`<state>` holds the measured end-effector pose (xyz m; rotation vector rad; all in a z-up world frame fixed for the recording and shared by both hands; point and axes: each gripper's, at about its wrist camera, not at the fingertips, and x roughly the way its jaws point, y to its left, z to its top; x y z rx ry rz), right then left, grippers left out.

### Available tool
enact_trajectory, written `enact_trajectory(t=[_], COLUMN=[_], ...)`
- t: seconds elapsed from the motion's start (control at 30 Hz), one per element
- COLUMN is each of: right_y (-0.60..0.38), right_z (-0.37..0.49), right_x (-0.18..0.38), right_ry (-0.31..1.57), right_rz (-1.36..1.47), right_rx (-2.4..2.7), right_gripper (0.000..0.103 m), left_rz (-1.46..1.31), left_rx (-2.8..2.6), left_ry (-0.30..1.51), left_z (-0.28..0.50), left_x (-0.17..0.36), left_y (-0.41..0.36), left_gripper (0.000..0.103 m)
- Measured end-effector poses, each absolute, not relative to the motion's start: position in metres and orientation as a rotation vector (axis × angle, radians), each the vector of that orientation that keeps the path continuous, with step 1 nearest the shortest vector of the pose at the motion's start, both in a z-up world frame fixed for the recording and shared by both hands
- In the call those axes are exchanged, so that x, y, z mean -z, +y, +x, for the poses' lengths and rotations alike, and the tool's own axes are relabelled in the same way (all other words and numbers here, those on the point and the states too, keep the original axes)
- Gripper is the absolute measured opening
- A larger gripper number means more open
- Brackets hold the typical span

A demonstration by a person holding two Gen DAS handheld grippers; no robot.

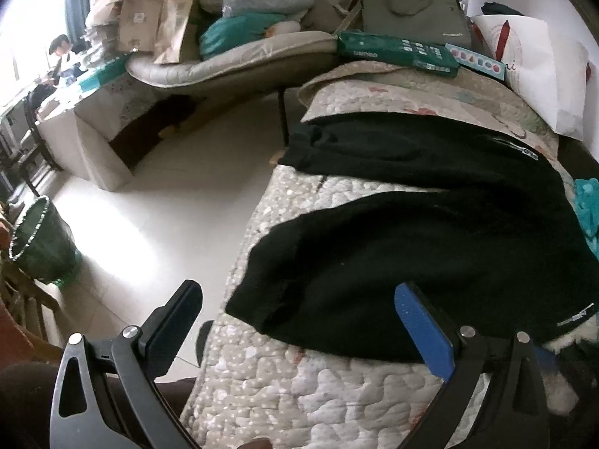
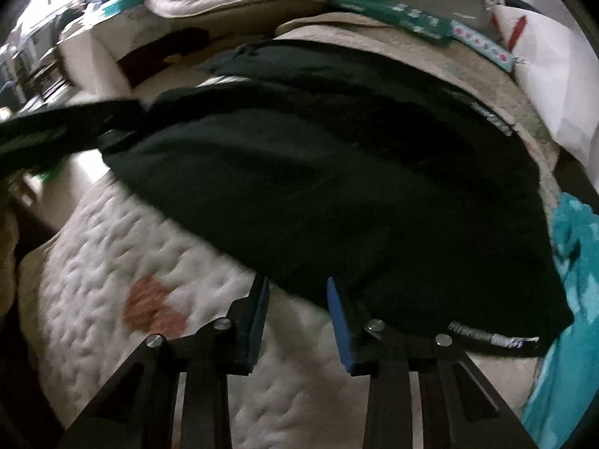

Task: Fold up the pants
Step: 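Position both open grippers over the waistband edge of the black pants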

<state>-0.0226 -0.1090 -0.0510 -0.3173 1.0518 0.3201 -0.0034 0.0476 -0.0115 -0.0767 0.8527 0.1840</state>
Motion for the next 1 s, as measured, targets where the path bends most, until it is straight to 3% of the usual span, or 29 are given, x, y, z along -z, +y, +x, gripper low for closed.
enact_trajectory(t=[0.23,0.47,1.0], right_y=[-0.109,-0.153,-0.182], right_z=[-0.035,-0.028,-0.012], right_x=[0.023,-0.001,0.000], right_ry=[0.985,0.892,0.896], right_rz=[-0.285,-0.168,-0.116], right_rx=[-0.299,-0.088,-0.009], right_gripper=[0.036,0.053,0.057], left_rz=[-0.046,-0.037,0.101], left_rx=[-0.230,-0.161,-0.015], left_ry=[0.832,0.863,0.997], left_z=[-0.020,-0.031,-0.050], left_x=[0.004,0.004,0.043], left_y=[0.055,0.040,-0.024], left_gripper=[0.103,0.103,0.103])
